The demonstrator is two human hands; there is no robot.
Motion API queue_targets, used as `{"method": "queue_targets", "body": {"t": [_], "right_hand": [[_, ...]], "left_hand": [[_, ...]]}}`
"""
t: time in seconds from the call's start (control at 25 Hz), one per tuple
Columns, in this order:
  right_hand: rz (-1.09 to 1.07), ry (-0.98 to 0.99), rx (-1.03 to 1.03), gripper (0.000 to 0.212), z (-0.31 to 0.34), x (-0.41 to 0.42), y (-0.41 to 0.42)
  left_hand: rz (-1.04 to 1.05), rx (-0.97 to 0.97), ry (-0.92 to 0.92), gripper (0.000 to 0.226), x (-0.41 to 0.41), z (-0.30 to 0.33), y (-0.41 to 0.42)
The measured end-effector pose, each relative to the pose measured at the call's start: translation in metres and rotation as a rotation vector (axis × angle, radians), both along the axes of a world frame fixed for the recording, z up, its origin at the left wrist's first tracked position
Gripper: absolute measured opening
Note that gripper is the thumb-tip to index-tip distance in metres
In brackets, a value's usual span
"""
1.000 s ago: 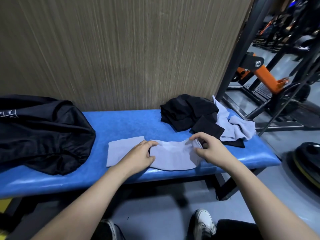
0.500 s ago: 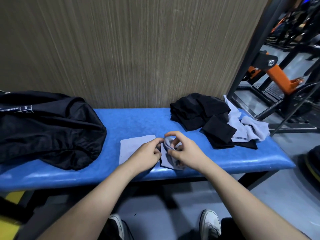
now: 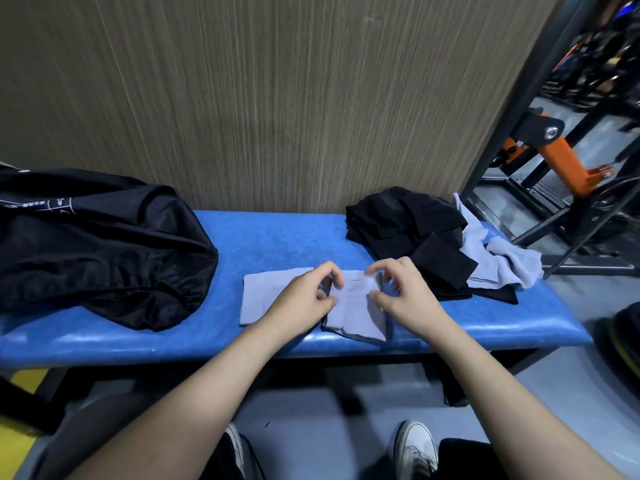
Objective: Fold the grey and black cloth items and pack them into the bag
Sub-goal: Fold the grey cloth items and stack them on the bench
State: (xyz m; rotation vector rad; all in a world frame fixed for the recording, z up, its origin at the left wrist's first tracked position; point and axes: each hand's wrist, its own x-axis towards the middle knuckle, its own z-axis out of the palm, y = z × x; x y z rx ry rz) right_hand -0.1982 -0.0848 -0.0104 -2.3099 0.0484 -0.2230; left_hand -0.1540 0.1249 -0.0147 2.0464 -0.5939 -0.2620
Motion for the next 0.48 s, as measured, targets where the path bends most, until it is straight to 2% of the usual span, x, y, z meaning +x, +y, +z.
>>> {"method": "queue_targets", "body": {"t": [0.04,0.08,0.16,0.32,0.4,0.48], "right_hand": [[0.013,0.022,-0.053,0.041,0.000,-0.001,-0.007],[0.052,0.090,0.005,0.048,0.001,-0.004,-0.012],[0.182,0.209,0.239,0.056,0.004,-0.011,-0.015],[0.236,0.162,0.644,0.069,0.018,-0.015,-0.005],[0.263,0.131,0.767,0.063,0.026,-0.013,0.002],[0.281,0.121,0.752,0.040,0.034,-0.008,0.013]], "left_hand": [[-0.009,-0.034,0.016,0.027,0.000,0.000,-0.001],[-0.017,-0.065,0.041,0.028,0.000,0.000,-0.001],[-0.016,-0.131,0.110,0.030,0.000,0.002,-0.001],[0.055,-0.304,0.222,0.028,-0.001,0.016,0.004],[0.083,-0.345,0.232,0.026,-0.002,0.025,0.012],[0.093,-0.372,0.255,0.029,-0.001,0.031,0.025]]}}
